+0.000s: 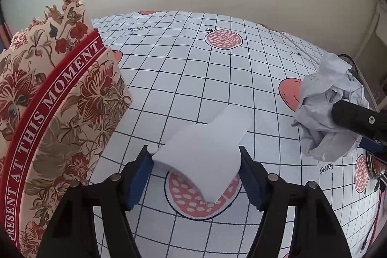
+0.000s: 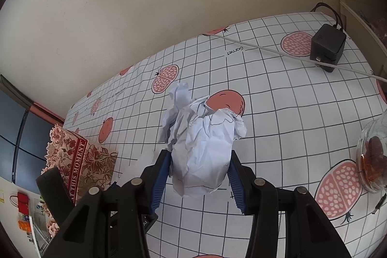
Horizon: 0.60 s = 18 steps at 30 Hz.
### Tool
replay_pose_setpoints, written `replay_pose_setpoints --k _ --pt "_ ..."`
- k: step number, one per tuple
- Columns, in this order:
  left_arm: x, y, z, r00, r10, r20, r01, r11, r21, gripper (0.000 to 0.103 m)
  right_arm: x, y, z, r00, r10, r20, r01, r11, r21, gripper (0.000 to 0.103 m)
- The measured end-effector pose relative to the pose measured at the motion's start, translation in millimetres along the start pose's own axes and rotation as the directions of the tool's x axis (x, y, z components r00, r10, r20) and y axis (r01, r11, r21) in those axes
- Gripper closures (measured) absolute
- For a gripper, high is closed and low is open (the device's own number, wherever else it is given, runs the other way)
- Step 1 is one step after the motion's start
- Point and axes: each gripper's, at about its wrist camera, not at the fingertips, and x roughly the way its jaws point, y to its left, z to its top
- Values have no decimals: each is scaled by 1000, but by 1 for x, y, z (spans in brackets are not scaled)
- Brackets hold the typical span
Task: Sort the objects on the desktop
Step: 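Lift the white piece and crumpled paper and carry both over the box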
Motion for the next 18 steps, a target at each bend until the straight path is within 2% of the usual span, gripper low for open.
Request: replay_pose_setpoints --k 8,18 --pt "-3 14 6 997 -77 -18 75 993 -93 33 4 -1 -2 1000 -6 8 5 999 32 52" --pt "-49 28 25 987 -133 87 145 978 -151 33 -10 19 0 997 0 76 -2 999 34 53"
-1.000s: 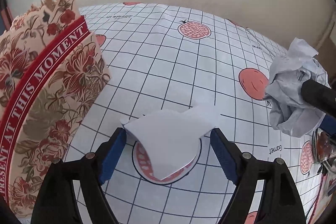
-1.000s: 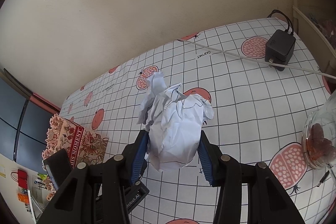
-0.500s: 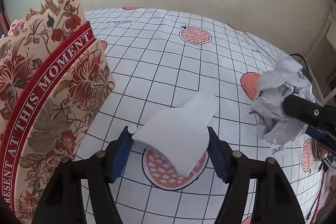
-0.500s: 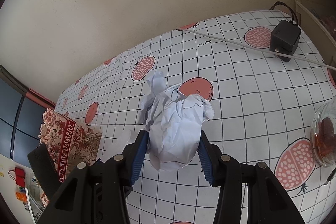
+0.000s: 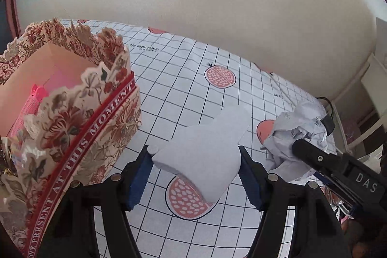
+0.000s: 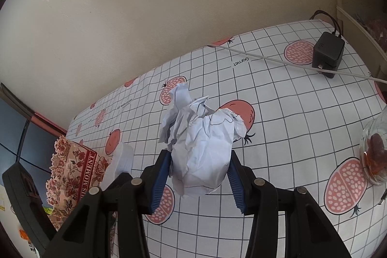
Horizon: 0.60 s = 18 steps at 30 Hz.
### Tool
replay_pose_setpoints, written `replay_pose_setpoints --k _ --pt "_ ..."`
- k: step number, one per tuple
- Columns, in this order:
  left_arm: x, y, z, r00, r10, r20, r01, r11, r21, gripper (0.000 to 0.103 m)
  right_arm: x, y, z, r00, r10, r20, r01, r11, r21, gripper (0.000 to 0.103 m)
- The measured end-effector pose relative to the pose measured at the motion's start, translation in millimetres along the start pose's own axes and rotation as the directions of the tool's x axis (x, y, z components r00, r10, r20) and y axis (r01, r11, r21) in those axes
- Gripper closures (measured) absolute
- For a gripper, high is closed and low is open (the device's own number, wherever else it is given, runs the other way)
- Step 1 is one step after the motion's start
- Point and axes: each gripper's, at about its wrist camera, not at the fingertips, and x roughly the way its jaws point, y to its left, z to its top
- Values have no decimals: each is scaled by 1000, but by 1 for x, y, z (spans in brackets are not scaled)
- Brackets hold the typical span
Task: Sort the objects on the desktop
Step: 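Lift the white piece and crumpled paper and carry both over the box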
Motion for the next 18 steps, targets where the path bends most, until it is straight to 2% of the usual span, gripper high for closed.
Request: replay_pose_setpoints --k 11,18 --pt "-65 12 26 993 -43 112 48 998 -43 33 -47 51 4 992 47 119 -42 998 -44 53" --pt "-112 27 41 978 -54 201 70 995 -73 33 -83 92 2 978 84 190 -65 992 -108 53"
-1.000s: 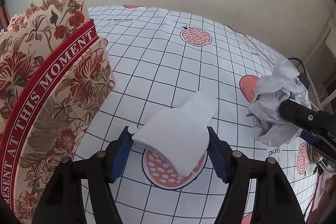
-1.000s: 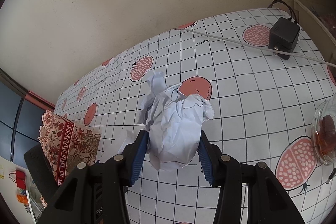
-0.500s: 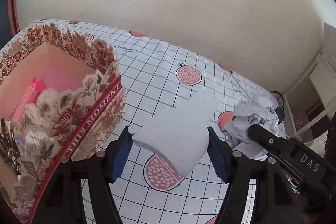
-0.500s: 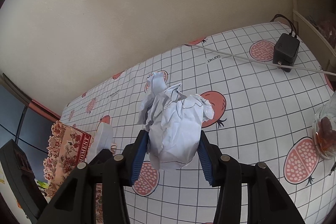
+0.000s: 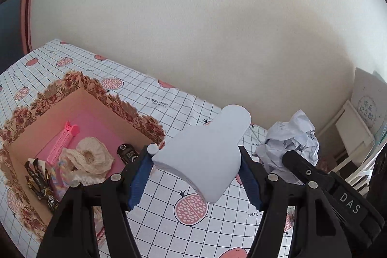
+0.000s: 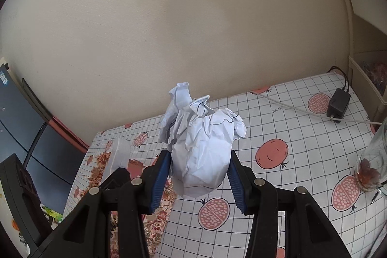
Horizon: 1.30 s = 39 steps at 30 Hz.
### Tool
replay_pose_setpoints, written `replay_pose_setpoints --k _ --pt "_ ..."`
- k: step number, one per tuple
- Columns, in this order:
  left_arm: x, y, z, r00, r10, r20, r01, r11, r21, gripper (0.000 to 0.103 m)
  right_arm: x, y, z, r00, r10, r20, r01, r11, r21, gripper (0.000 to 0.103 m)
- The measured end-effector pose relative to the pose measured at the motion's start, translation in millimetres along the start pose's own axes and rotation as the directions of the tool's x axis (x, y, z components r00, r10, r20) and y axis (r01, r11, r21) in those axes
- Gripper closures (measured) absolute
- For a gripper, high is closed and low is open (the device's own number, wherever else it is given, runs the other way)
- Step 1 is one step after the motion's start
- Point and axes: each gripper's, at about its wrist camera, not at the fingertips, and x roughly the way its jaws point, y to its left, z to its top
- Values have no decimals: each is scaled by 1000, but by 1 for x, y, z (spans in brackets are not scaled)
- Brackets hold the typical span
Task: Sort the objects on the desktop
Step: 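Lift the white piece and crumpled paper and carry both over the box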
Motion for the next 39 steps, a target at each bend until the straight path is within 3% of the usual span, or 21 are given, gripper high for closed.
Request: replay_pose_setpoints --k 12,21,32,39 --pt "-61 40 24 995 32 93 -24 996 -82 33 -33 71 -6 997 51 56 -47 996 -71 53" --pt "-94 73 34 988 80 131 -64 990 -126 33 -38 125 -23 992 112 49 -106 988 -114 53" --pt "-121 111 38 979 153 138 -124 972 -198 33 -39 151 -43 990 139 28 -136 986 -95 53" --pt "-118 134 38 981 151 125 -115 960 -255 33 -21 163 -54 992 129 -1 -129 988 -88 53"
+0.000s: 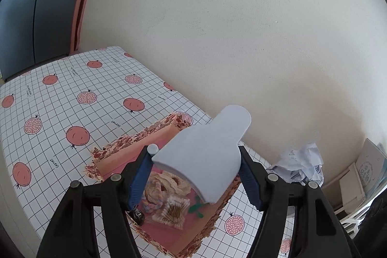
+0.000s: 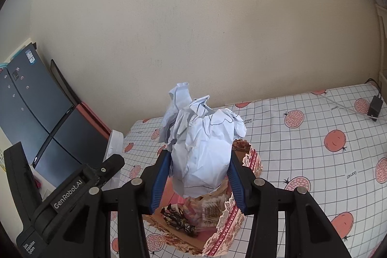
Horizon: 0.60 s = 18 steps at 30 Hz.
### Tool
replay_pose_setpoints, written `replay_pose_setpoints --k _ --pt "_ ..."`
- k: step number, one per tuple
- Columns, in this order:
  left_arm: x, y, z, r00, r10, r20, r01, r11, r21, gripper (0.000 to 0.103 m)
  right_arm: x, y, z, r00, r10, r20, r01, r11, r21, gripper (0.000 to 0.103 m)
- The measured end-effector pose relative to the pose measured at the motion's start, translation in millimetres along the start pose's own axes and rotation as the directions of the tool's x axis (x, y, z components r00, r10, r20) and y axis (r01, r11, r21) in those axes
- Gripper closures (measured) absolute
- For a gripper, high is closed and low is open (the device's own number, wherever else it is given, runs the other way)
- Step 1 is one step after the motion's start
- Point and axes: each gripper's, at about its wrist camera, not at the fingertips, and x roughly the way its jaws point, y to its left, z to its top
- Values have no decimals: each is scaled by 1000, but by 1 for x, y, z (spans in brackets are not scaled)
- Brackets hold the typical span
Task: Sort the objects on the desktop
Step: 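Lift the white piece and crumpled paper and carry both over the box, then lower both grippers into the box and open them to release the items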
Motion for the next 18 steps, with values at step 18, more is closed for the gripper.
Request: replay_pose_setpoints --k 18 --pt "33 43 1 998 29 -64 -36 993 -111 33 57 14 -26 994 -11 -107 7 999 -35 53"
